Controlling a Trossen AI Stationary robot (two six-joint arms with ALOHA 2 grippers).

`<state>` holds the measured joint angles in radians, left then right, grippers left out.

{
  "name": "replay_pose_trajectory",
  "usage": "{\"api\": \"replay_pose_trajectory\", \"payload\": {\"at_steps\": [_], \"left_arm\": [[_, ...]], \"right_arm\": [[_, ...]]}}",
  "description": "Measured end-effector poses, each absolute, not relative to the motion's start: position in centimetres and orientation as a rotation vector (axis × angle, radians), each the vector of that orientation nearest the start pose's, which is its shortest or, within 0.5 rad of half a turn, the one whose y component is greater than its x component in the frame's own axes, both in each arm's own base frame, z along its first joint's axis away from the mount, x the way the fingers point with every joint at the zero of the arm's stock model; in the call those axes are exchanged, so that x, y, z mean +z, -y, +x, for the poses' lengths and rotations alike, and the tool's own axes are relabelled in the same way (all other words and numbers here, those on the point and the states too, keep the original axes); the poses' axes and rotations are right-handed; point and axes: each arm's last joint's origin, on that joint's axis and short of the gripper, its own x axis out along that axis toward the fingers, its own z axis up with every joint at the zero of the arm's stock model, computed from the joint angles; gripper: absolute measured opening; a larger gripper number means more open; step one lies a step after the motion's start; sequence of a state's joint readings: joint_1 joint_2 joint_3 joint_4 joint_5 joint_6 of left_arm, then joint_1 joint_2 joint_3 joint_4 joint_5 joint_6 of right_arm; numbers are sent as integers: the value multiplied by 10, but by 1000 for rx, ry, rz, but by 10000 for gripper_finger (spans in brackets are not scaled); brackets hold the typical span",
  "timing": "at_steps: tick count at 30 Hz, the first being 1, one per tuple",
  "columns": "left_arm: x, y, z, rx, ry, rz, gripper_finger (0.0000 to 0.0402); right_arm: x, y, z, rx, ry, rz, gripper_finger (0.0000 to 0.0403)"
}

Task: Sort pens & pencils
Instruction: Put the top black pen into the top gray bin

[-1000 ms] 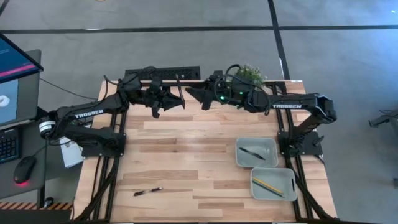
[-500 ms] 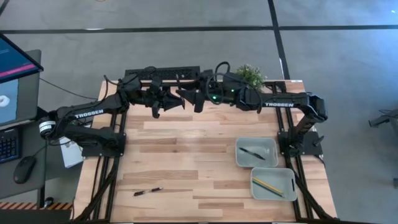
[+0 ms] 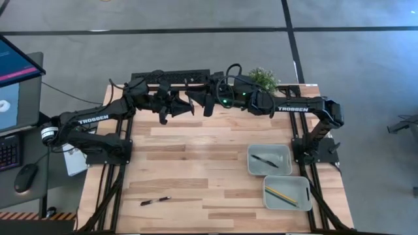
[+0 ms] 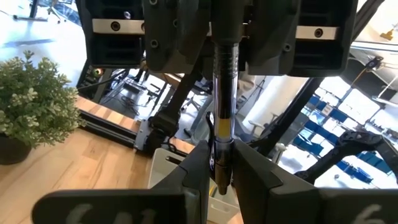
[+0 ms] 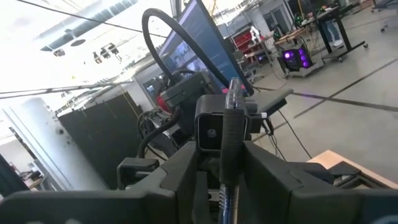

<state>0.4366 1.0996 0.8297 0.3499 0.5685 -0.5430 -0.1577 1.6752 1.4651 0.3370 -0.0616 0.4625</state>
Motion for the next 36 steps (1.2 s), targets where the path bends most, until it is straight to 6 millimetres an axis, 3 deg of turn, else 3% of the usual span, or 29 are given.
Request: {"api": "replay_pose_trajectory", "payload": {"at_steps": [9, 28, 36], "left_arm": [[339, -89, 228, -155, 31, -502, 41], [338, -88, 228, -168, 24, -502, 41], [338, -88, 228, -169, 24, -503, 41]], "right_arm": [[386, 60, 391, -65, 145, 448, 118], [386, 63, 391, -72, 146, 447, 116], [384, 64, 391, -78, 133, 449, 72]]}}
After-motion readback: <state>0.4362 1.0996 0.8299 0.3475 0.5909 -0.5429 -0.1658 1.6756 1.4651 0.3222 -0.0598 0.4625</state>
